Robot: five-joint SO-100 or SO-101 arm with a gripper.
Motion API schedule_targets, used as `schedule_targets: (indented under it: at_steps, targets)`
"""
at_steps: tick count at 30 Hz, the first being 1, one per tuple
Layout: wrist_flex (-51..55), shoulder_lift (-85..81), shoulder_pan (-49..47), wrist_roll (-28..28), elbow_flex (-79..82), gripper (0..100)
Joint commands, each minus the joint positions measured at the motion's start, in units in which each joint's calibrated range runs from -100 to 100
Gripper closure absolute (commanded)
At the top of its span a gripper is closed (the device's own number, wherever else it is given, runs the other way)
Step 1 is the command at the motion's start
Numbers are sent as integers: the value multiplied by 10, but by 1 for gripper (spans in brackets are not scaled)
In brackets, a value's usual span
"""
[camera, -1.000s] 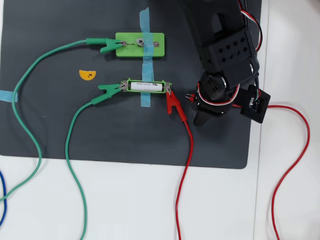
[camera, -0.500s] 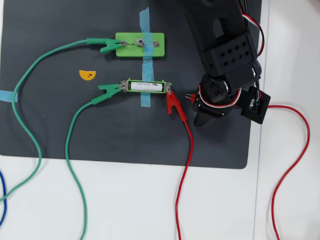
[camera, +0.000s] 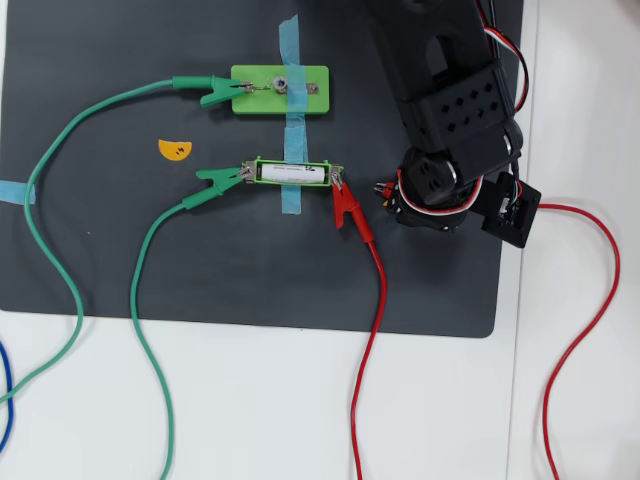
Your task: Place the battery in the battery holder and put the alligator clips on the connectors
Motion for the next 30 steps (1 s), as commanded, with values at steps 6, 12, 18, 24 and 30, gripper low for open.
schedule_targets:
  at_steps: [6,12,18,24,30]
  targets:
    - [1,0,-4,1,-2,85]
    - [0,3,-6,-4,-4,85]
    - [0,0,-18,-13,-5,85]
    - [0,-1,-27,-14,-6,85]
    - [0,-2,-27,-14,-6,85]
